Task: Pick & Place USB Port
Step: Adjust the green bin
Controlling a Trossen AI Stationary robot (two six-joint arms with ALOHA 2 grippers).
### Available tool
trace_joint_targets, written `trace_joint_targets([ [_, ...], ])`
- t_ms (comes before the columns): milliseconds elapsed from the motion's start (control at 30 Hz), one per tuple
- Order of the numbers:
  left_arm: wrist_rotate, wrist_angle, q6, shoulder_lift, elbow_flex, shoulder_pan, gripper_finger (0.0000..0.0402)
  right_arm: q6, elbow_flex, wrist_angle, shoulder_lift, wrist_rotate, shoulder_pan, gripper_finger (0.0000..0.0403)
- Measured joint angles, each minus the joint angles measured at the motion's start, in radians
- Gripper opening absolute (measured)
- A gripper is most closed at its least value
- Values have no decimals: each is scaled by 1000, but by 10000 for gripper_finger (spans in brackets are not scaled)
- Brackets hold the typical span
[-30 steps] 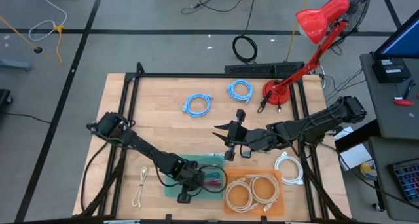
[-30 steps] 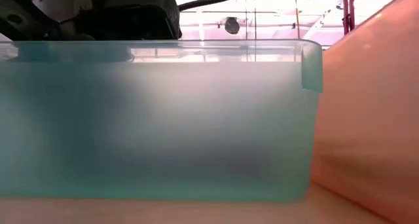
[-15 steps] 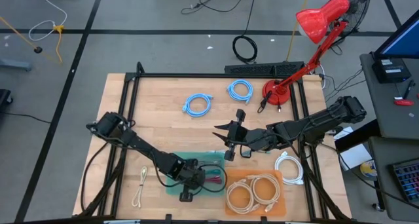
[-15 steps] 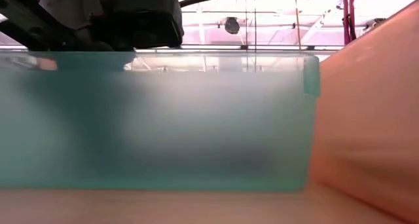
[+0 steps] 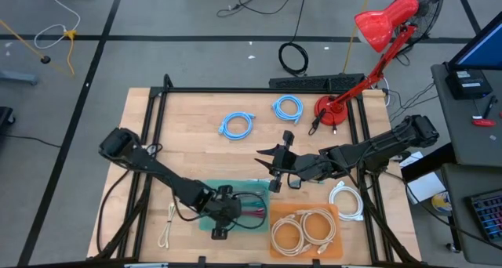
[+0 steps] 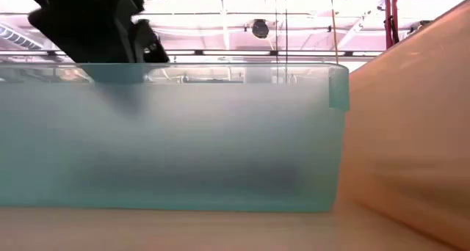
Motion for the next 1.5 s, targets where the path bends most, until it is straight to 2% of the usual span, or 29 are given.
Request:
trace_joint_targets([
  [100, -51, -124, -81, -44, 0, -32, 1, 0, 0, -2, 0, 0, 0, 95],
  [200, -152, -258, -221, -94, 0, -68, 2, 0, 0, -4, 0, 0, 0, 94],
  [267, -183, -321, -306, -113, 0, -94, 7, 0, 0, -7, 0, 0, 0, 94],
  [667, -173, -417, -600, -139, 0, -291, 21, 52, 0, -75, 0, 0, 8, 94],
  [767, -207, -474, -696, -139, 0, -345, 21, 52, 0, -75, -6, 0, 23, 93],
  [900, -346, -527, -794, -139, 0, -405, 21, 43, 0, -67, -12, 0, 48, 93],
  [1100, -665, -447, -707, -138, 0, -390, 21, 2, 0, -25, -18, 1, 78, 93],
  [1167, -626, -395, -613, -138, 0, -343, 19, -9, 0, -18, -17, 1, 84, 93],
  [1267, -485, -325, -505, -137, -10, -262, 5, -25, 0, -12, -17, 3, 86, 93],
  [1400, -315, -274, -434, -137, -44, -182, 4, -31, 0, -13, -17, 2, 86, 93],
  [1500, -242, -266, -417, -137, -69, -148, 3, -38, 0, -15, -17, 2, 86, 94],
])
